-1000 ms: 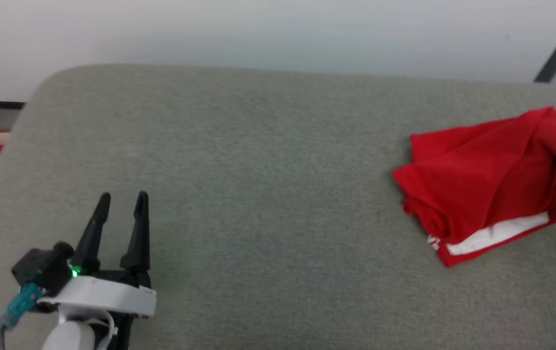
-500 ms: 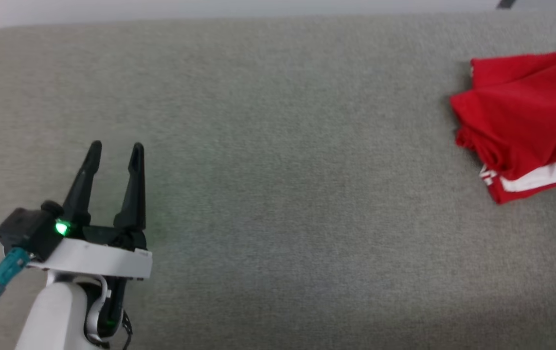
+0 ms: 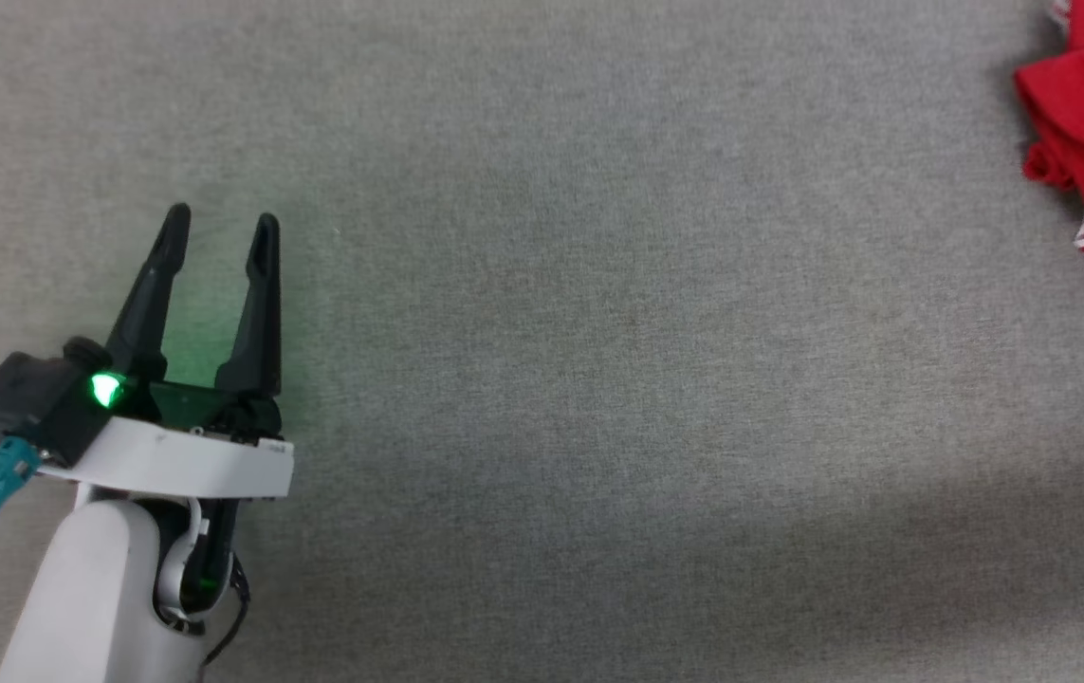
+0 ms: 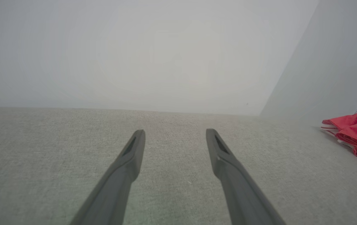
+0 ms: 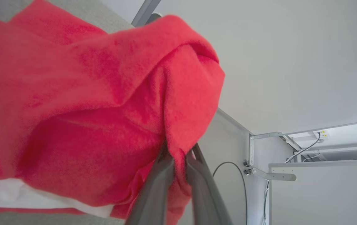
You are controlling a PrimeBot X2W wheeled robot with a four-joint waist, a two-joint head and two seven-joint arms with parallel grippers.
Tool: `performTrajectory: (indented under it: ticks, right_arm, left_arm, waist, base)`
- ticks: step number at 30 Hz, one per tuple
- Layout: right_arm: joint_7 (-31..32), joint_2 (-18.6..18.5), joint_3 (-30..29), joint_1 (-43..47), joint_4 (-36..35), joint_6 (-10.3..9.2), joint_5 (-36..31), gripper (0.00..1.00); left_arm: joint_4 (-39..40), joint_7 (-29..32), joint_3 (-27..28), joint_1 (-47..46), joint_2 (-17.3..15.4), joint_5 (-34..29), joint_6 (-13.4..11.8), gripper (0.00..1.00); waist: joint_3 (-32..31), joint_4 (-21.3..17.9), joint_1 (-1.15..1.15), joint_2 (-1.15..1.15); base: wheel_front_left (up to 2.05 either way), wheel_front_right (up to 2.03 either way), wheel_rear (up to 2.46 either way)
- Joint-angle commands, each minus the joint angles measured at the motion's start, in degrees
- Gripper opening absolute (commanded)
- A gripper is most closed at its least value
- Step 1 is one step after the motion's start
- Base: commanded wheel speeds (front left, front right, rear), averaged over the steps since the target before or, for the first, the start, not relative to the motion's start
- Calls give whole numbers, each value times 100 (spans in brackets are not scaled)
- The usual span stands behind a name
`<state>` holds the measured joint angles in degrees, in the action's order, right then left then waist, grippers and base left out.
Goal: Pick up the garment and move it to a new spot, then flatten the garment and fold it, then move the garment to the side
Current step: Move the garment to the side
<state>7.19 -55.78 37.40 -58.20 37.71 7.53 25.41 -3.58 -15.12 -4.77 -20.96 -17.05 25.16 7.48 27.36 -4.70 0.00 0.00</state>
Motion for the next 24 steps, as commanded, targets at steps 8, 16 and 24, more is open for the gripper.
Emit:
performTrajectory:
  ticks: [8,16,24]
  right_arm:
    - [-175,2,81,-356,568,-9,-666,0]
    - [-308,376,-99,-497,1143,-9,-891,0]
    - [-405,715,-470,-570,1603,-9,-965,80]
  left_arm:
    - [87,4,-35,-164,-60,-31,2,100]
    - [60,4,-86,-254,-37,4,2,100]
    - [-40,4,11,-92,29,60,2,100]
  waist:
    - [460,-35,0,0]
    - [529,47,0,0]
    - [183,142,0,0]
  base:
    - [0,0,0]
    - [0,0,0]
    - [0,0,0]
